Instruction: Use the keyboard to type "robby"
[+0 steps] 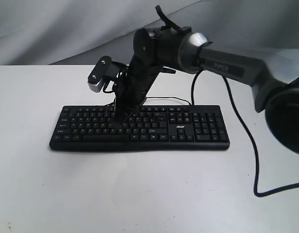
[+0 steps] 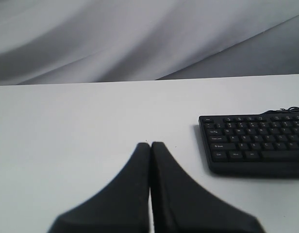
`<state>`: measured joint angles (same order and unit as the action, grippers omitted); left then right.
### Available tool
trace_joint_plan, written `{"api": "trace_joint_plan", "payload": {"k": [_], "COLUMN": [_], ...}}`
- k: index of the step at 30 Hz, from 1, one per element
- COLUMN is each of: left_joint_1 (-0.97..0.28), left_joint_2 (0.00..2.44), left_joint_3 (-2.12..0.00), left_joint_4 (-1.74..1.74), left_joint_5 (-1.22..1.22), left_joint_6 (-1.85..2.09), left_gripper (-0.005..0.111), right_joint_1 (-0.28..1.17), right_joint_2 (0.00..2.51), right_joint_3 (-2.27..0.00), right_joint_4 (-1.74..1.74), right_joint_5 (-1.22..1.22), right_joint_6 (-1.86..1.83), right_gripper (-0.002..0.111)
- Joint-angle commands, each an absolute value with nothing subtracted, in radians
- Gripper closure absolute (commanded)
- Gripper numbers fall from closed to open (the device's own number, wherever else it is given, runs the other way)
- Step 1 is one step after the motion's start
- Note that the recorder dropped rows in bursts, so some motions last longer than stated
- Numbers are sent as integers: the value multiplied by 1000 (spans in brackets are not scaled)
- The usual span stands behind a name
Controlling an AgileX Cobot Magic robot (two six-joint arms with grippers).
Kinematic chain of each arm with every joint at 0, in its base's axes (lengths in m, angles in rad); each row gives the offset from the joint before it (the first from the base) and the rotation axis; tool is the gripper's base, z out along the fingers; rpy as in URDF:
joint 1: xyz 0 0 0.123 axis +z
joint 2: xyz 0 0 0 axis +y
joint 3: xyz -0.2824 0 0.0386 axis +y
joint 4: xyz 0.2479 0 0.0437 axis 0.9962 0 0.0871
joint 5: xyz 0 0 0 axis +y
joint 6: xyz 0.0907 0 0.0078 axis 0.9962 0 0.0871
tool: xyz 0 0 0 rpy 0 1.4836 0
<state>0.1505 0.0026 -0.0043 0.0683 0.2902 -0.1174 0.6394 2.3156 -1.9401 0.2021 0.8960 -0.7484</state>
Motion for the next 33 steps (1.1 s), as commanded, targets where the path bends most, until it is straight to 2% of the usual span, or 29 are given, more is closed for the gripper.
{"api": "trace_joint_plan", "payload": {"k": [1, 4, 15, 33], "left_joint_1": [152, 152, 152, 152], "left_joint_2": [0, 0, 0, 0], "left_joint_3": [0, 0, 0, 0], "left_joint_4": [60, 60, 60, 60], "left_joint_5": [286, 286, 286, 286], "left_joint_6": [-121, -121, -121, -121], "left_gripper": [106, 106, 106, 106], "right_joint_1": [623, 603, 590, 569], "right_joint_2": [2237, 2243, 2303, 2329], "right_joint_3": [-1798, -1764, -1770, -1770], "right_joint_4": [208, 303, 317, 353], "right_joint_5": [726, 694, 606, 587], "right_joint_6": [-754, -819, -835, -837], "right_gripper": [108, 108, 108, 108]}}
